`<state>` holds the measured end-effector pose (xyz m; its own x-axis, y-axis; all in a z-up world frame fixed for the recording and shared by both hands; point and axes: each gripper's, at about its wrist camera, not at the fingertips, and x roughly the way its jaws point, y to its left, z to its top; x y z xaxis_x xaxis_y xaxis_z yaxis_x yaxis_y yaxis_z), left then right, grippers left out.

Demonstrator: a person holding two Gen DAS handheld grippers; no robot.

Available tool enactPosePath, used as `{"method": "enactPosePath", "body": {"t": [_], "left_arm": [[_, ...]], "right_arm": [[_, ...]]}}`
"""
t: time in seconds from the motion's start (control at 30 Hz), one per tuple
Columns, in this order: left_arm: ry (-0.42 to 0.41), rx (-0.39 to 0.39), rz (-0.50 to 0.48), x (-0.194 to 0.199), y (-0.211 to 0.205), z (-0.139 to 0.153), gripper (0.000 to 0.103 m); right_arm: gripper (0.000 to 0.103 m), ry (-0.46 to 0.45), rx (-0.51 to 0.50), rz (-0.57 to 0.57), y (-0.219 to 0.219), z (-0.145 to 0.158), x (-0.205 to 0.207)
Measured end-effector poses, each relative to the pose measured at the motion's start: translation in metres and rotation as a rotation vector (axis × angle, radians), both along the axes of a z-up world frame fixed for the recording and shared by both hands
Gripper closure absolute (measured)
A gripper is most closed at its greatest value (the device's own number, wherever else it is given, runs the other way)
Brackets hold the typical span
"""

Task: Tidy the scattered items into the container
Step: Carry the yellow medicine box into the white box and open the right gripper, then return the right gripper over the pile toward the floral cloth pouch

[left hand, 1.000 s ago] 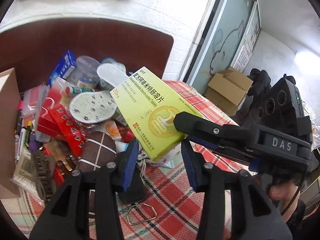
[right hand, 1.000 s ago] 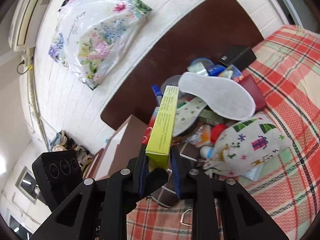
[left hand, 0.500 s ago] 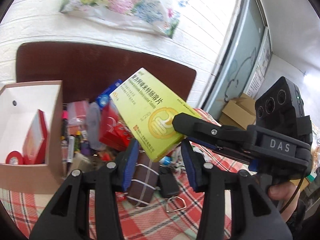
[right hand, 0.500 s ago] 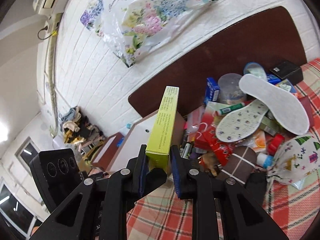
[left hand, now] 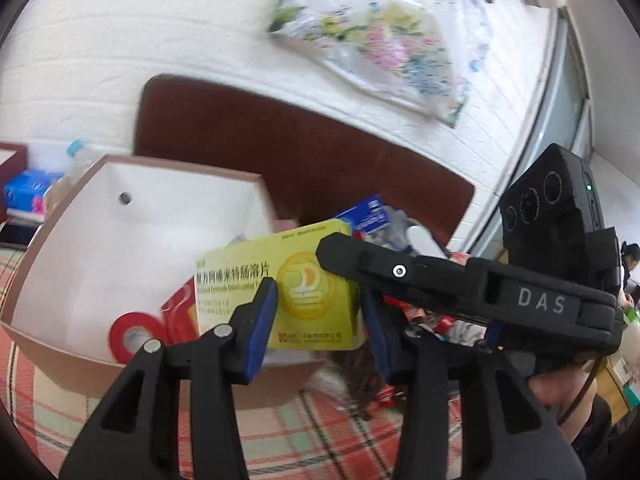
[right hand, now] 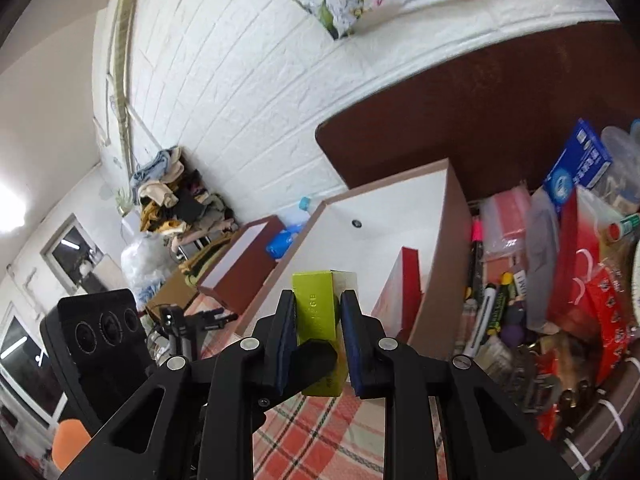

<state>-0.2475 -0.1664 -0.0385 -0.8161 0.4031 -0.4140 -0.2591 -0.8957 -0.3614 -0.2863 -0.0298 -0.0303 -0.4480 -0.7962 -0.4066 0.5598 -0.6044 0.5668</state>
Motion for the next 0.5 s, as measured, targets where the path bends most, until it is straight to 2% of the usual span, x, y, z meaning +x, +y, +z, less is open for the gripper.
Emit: {"method": "enactPosePath", "body": {"t": [0.23, 0.37, 0.43, 0.5], "left_arm": [[-0.022, 0.027, 0.069, 0.0, -0.046, -0.021, 0.061], [-0.027, 0.025, 0.089, -0.001, -0.054, -0.023, 0.06], [-0.025, 0.024, 0.108, 0.002, -0.056, -0.024, 0.049], [-0.024, 0.031, 0.122, 0.007, -0.058, -0.024, 0.032]], "right_arm": [[0.079, 0.01, 0.008, 0.066, -0.047, -0.012, -0.008], [0.079, 0.004, 0.009, 0.05, -0.056, -0.013, -0.01], [0.078, -0.008, 0.019, 0.035, -0.053, -0.013, -0.011], [0.073, -0.005, 0.05, 0.012, -0.049, -0.013, -0.008]]}}
